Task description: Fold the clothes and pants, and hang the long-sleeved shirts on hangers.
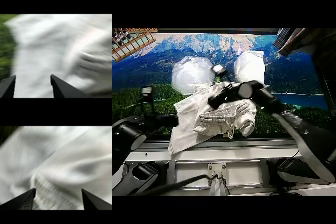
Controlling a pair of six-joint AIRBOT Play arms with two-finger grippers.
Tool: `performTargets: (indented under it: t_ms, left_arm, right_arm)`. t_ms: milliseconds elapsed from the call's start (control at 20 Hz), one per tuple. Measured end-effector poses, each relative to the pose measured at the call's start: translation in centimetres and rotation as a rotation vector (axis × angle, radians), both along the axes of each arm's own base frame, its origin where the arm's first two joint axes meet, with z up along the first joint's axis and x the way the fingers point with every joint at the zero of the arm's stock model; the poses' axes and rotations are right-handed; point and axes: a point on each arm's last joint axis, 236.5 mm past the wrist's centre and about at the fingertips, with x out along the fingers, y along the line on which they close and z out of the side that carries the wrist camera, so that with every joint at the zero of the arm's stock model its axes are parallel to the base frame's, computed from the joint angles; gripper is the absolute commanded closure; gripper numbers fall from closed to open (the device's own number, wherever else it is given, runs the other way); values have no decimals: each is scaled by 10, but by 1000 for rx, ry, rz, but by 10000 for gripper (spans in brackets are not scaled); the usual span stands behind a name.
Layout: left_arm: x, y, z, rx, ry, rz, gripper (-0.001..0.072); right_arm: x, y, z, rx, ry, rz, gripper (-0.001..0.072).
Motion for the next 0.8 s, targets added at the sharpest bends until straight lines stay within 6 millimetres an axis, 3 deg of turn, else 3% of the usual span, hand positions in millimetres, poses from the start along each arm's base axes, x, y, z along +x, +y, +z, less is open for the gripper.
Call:
performTargets:
  t_ms: [200, 400, 500, 600, 700, 800]
  left_arm:
    - [2, -57, -18, -57, 22, -272, 241]
    - [13, -91, -58, -71, 68, -406, 242]
    - [15, -102, -76, -87, 99, -441, 244]
    - [12, -115, -87, -122, 125, -477, 311]
    - [9, -128, -90, -168, 133, -510, 358]
    - [7, -139, -89, -211, 130, -533, 359]
  right_arm:
    - [47, -72, 70, 91, -108, -226, 78]
    - [51, -128, 120, 130, -180, -345, 78]
    - [46, -143, 133, 133, -197, -367, 78]
    - [42, -150, 138, 135, -197, -381, 78]
    - [41, -153, 140, 134, -199, -386, 78]
    - [40, -155, 140, 133, -198, -390, 78]
